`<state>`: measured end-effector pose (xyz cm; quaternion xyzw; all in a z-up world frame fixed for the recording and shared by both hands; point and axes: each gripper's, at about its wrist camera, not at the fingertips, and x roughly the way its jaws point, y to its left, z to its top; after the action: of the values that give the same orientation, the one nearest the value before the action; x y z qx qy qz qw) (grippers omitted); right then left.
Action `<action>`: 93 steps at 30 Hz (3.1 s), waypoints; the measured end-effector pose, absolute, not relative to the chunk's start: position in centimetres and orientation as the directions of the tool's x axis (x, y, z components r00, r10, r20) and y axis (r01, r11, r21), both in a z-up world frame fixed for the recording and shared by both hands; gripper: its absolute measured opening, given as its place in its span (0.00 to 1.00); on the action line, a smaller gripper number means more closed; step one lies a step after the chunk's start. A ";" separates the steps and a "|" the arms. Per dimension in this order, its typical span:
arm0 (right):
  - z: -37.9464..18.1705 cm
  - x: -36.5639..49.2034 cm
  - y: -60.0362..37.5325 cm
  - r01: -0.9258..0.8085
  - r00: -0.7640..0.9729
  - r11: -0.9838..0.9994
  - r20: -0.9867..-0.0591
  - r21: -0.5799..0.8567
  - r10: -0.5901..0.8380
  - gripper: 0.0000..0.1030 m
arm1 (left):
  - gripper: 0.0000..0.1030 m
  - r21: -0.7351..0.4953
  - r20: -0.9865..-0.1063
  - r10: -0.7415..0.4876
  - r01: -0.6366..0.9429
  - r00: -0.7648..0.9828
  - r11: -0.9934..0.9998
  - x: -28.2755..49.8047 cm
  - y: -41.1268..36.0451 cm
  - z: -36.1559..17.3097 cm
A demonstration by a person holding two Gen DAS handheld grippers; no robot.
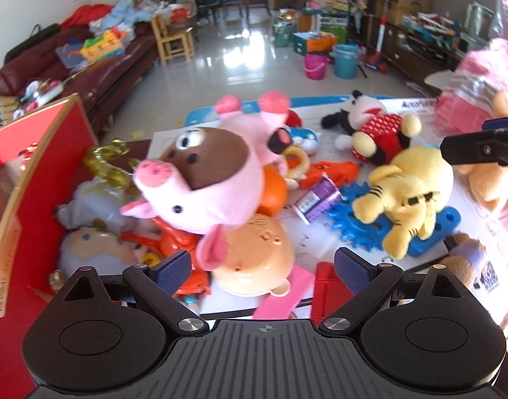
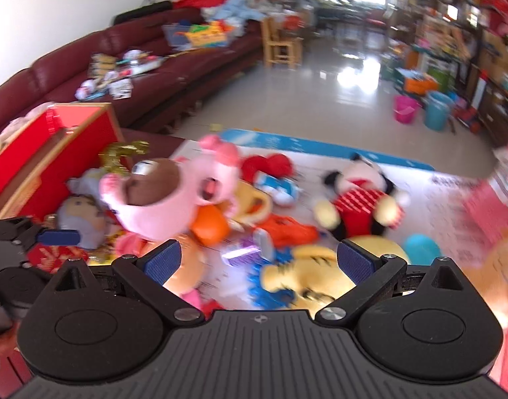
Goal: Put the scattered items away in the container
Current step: 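Move both tools back from the box to the toy pile, then grasp the brown teddy bear in the purple shirt with the right tool, then lift the teddy bear with the right tool while the left tool moves beneath it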
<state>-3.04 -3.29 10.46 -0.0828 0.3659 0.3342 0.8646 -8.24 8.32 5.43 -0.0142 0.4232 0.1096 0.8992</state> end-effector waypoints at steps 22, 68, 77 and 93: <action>-1.3 -1.3 -14.9 -0.261 0.432 0.937 -0.840 0.231 0.328 0.91 | 0.96 0.146 -0.795 -0.011 0.209 0.606 0.967 -4.8 -5.3 -0.9; -5.7 -0.8 -16.2 -0.138 0.271 0.827 -0.783 0.544 0.560 0.69 | 0.73 0.091 -0.890 -0.072 0.330 0.450 0.940 1.5 -9.1 -7.7; -2.7 -1.3 -15.0 -0.188 0.249 0.770 -0.729 0.609 0.637 0.59 | 0.40 -0.032 -0.916 -0.136 0.269 0.378 0.963 0.3 -5.4 -7.1; -2.2 -1.0 -12.8 -0.213 0.285 0.789 -0.736 0.577 0.615 0.60 | 0.35 -0.245 -0.905 -0.289 0.173 0.313 0.954 0.9 -3.3 -5.6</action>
<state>-1.01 -12.77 -2.20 0.1876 0.5358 0.2653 0.7793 0.90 -3.27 -5.57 -0.0512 0.5683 -0.1428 0.8087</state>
